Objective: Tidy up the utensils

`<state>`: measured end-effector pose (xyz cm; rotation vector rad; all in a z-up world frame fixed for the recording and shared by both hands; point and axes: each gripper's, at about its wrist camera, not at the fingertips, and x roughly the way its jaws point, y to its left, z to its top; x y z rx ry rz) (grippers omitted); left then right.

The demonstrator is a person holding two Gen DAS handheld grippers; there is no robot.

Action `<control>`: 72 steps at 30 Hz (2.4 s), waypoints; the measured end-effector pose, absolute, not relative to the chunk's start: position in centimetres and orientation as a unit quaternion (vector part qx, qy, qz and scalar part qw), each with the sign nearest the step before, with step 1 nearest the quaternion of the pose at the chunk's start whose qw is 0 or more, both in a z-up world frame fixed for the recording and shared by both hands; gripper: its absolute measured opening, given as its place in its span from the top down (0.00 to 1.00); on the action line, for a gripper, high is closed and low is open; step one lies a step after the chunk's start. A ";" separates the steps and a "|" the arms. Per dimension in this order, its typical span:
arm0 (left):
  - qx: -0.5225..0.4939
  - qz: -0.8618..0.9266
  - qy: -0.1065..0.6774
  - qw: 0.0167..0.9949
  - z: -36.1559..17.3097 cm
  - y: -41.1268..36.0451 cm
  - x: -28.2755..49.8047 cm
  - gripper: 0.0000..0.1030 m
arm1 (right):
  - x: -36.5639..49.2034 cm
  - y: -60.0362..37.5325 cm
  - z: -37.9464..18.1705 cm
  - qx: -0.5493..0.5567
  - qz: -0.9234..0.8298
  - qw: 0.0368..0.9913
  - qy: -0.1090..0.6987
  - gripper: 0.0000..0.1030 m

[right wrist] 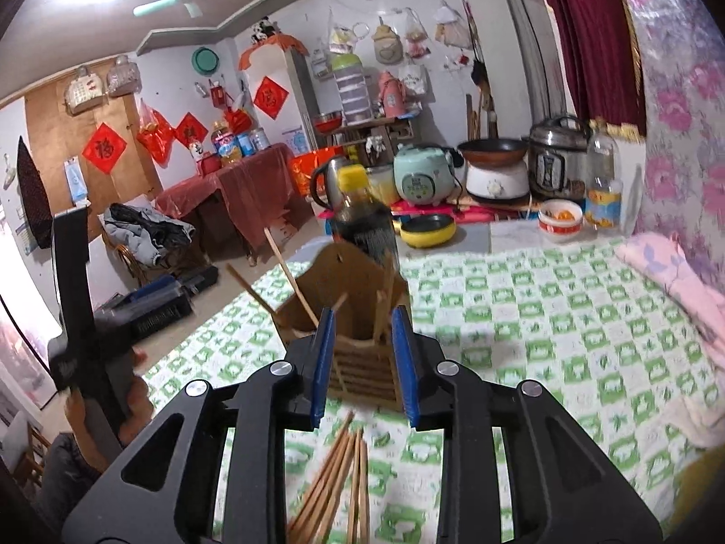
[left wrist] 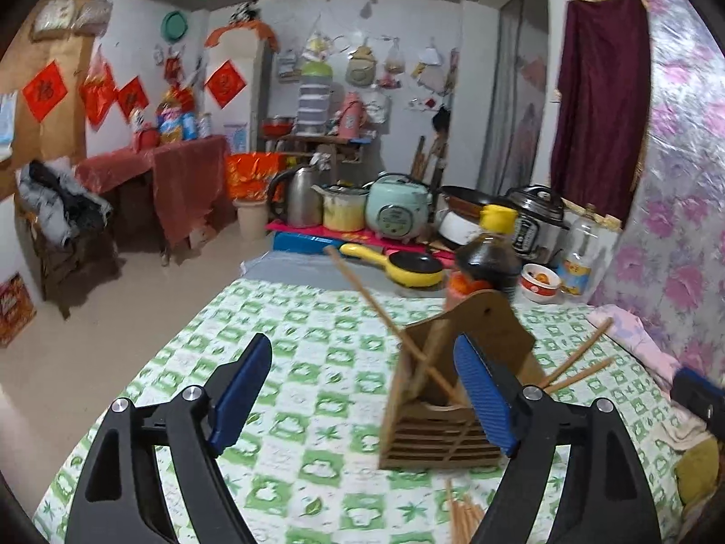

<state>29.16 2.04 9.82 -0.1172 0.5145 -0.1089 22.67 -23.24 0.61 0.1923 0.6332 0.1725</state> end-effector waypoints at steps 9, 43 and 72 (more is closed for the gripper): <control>-0.161 -0.070 0.343 0.923 6.9 7.8 37.0 0.21 | 23.6 -25.6 -4.8 0.139 0.079 0.917 0.366 0.72; -0.008 -0.111 0.284 0.952 12.8 -2.0 34.5 0.34 | 21.3 -24.7 -6.7 0.109 0.097 0.912 0.384 0.73; 0.070 -0.178 0.459 0.868 -4.3 -2.9 12.6 0.13 | 9.1 -23.6 -12.0 0.058 0.077 0.887 0.452 0.67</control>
